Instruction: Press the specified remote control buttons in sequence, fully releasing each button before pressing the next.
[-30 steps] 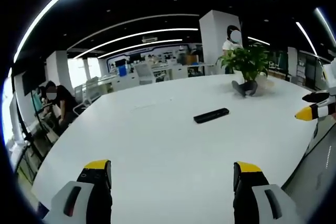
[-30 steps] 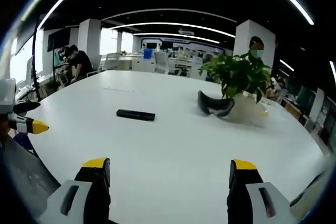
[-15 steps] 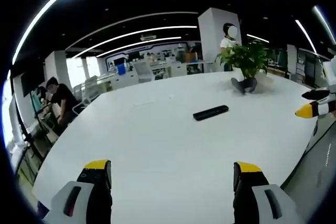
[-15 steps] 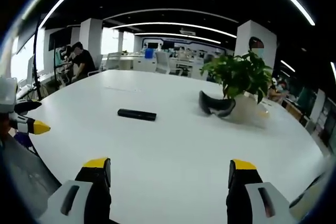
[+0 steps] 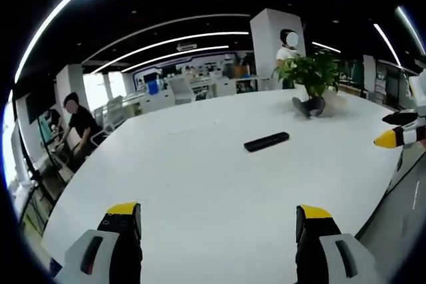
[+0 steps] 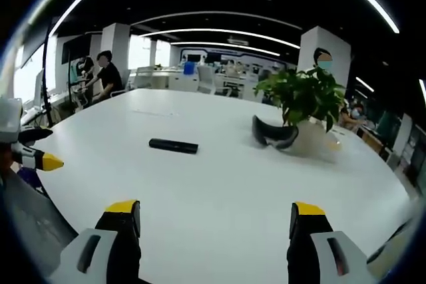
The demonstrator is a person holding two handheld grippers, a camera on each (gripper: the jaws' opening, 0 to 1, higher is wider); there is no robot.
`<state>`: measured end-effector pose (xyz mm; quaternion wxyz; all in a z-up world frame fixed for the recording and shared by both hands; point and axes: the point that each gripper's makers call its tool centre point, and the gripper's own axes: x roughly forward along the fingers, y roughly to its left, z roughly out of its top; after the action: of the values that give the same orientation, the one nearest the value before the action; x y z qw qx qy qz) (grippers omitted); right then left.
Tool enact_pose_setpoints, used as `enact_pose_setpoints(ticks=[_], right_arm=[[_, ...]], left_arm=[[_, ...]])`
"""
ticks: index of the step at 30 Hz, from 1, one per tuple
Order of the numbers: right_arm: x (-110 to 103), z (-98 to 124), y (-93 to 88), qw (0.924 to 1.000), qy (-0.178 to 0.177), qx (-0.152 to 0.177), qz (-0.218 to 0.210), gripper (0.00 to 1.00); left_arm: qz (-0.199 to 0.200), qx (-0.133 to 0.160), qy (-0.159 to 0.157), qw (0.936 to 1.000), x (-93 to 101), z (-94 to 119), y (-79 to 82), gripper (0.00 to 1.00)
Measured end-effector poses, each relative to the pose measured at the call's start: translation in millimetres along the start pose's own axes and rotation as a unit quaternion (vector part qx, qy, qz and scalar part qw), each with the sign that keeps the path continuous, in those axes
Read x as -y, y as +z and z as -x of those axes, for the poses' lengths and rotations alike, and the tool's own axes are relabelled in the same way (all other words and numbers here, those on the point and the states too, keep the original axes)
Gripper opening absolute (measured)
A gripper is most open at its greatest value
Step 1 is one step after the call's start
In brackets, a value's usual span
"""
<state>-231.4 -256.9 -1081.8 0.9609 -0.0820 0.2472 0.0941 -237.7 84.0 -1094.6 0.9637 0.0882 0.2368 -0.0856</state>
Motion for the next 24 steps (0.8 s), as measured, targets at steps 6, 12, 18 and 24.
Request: enact_pose_setpoints(ticks=[6, 12, 18, 24], right_arm=[[-0.3, 0.4, -0.1, 1.0000, 0.000, -0.001, -0.001, 0.92], [-1.2, 0.4, 0.4, 1.0000, 0.002, -0.001, 0.000, 0.92], [-1.8, 0.4, 1.1, 1.0000, 0.004, 0.001, 0.001, 0.92], [-3.5, 0.6, 1.4, 1.0000, 0.008, 0.002, 0.003, 0.92]], left_arm=[[-0.003, 0.000, -0.005, 1.0000, 2.2, 0.1, 0.7, 1.00], [-0.024, 0.002, -0.012, 0.9996, 8.0, -0.2, 3.0, 1.00], [-0.025, 0.004, -0.011, 0.9996, 7.4, -0.7, 5.3, 1.00], [-0.031, 0.003, -0.016, 0.9994, 5.4, -2.1, 8.2, 0.93]])
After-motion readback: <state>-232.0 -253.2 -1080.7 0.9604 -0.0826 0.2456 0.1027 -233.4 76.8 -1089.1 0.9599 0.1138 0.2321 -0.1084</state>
